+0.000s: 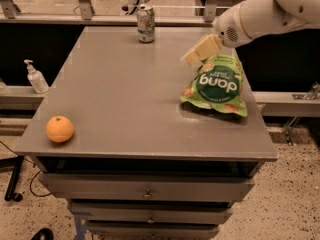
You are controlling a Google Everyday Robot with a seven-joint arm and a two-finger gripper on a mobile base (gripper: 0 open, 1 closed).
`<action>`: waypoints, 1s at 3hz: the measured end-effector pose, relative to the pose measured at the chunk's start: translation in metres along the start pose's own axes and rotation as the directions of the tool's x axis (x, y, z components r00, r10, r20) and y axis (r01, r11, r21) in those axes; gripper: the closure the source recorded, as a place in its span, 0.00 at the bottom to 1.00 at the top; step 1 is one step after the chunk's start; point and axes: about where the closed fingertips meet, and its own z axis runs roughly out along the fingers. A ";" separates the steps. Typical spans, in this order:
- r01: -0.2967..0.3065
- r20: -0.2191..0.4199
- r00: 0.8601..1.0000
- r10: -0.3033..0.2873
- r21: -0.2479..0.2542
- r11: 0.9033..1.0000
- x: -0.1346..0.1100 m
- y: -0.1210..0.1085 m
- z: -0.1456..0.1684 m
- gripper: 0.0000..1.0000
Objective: Knock 7up can over
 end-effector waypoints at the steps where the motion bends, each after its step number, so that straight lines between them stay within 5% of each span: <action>1: -0.140 0.100 0.986 0.137 0.023 0.990 -0.001 -0.015 0.046 0.00; 2: -0.236 0.236 0.948 0.213 0.073 0.969 -0.016 -0.056 0.096 0.00; 3: -0.288 0.368 0.902 0.225 0.126 0.949 -0.042 -0.101 0.126 0.00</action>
Offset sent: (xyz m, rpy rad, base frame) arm 0.1901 0.0338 -0.0310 0.4680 -0.1955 -0.3353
